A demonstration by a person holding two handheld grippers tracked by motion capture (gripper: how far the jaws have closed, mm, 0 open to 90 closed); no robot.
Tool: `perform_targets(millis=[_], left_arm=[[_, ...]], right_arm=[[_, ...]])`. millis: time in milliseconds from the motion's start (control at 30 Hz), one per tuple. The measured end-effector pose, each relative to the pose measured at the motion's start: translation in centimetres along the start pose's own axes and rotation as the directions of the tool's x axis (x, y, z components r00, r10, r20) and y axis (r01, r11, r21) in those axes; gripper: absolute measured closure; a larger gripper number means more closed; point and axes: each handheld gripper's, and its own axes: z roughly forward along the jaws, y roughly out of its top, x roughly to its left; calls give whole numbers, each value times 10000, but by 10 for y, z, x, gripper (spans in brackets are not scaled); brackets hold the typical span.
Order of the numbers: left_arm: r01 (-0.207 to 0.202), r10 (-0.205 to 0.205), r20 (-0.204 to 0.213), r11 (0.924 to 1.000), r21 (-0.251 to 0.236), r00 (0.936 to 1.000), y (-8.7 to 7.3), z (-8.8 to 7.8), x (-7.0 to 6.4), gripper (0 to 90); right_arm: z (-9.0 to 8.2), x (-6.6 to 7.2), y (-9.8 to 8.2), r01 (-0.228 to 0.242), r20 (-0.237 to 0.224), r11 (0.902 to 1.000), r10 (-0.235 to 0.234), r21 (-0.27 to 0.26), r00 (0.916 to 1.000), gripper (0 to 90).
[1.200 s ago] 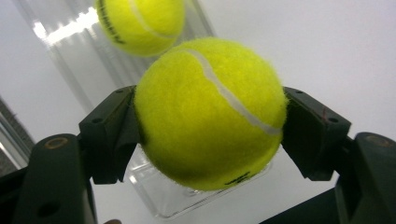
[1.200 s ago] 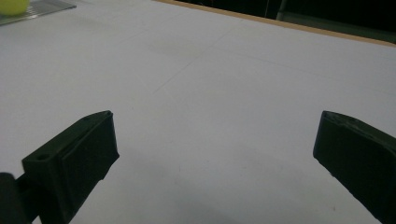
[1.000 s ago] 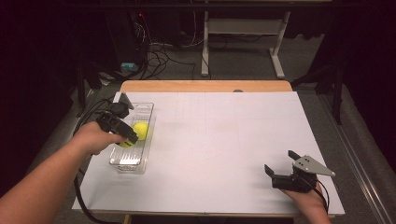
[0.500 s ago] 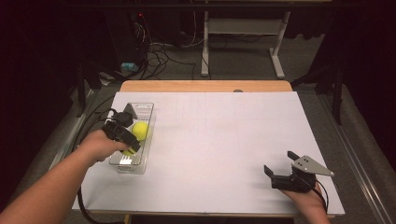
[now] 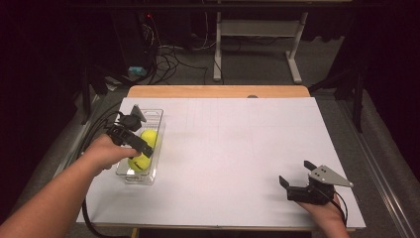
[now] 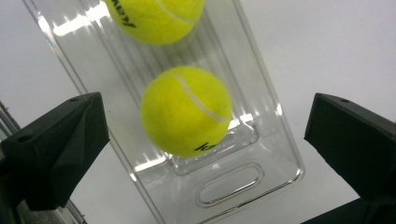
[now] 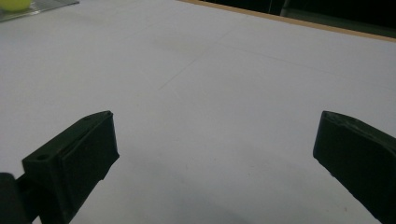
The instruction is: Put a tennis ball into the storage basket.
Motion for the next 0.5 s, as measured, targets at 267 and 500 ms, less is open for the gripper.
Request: perform_targets(millis=[267, 500], left_arm=[[-865, 867, 251, 9962, -64, 9959, 12, 7, -36, 7], [-1792, 1798, 578, 9837, -152, 9820, 25, 20, -79, 7]], right_arm=[[0, 2, 0, 49, -48, 10000, -49, 10, 10000, 0], [0, 3, 0, 80, -65, 10000, -80, -1, 9999, 0]])
